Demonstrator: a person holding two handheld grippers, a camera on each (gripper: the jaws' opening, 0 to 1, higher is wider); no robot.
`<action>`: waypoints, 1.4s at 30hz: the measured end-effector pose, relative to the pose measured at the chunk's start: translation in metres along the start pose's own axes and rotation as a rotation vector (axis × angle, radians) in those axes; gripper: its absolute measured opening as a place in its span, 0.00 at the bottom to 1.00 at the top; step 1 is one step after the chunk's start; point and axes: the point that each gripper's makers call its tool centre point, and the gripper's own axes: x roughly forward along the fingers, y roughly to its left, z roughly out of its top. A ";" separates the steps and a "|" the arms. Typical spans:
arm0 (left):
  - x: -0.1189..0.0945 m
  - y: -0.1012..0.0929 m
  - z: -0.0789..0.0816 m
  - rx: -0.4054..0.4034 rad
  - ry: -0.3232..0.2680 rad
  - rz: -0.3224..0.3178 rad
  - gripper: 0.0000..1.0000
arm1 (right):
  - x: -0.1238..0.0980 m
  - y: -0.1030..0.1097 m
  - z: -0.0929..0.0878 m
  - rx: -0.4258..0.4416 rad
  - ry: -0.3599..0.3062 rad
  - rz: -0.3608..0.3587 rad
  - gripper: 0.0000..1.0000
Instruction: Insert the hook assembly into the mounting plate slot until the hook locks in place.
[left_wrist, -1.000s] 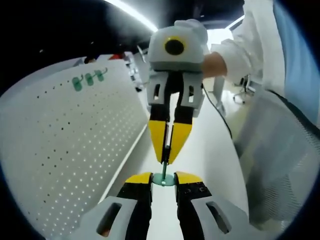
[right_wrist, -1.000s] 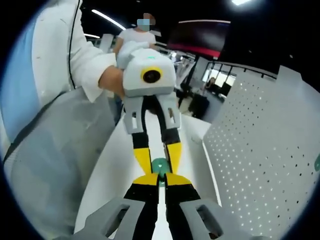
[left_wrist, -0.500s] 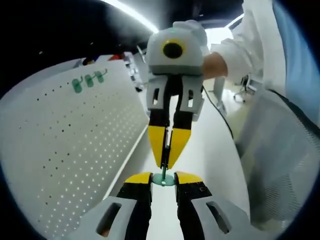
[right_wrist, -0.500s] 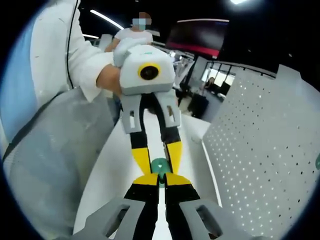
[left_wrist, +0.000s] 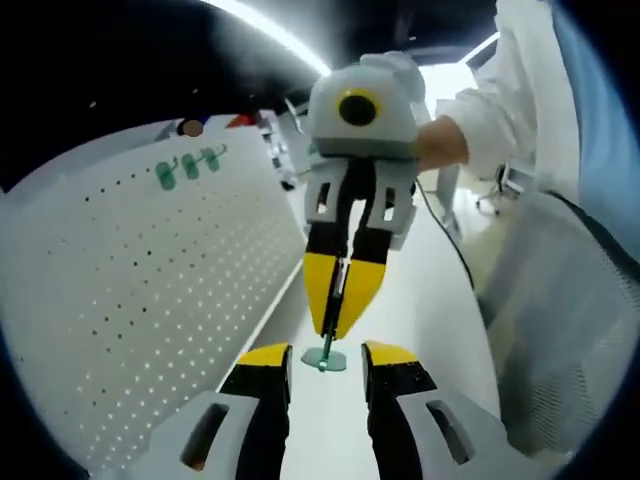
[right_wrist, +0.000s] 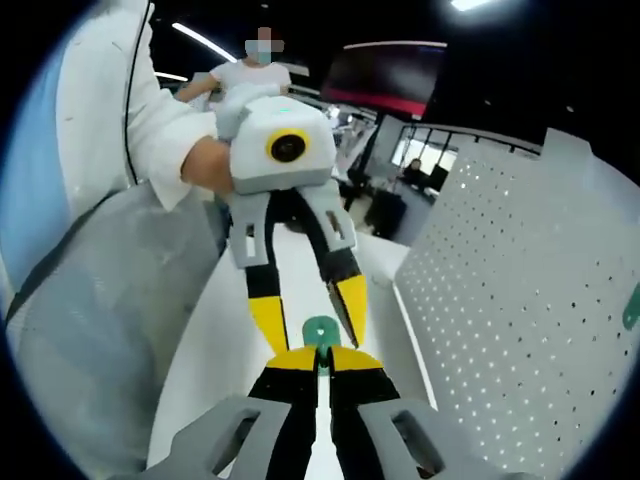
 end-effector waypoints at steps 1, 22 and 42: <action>0.000 0.001 0.000 -0.003 -0.003 0.005 0.34 | -0.001 -0.001 0.000 -0.001 0.001 -0.005 0.00; -0.009 0.022 0.010 -0.124 -0.090 0.156 0.58 | -0.020 -0.020 -0.005 0.066 -0.021 -0.115 0.00; -0.030 0.050 0.009 -0.166 -0.126 0.324 0.63 | -0.053 -0.055 -0.015 0.175 -0.047 -0.340 0.00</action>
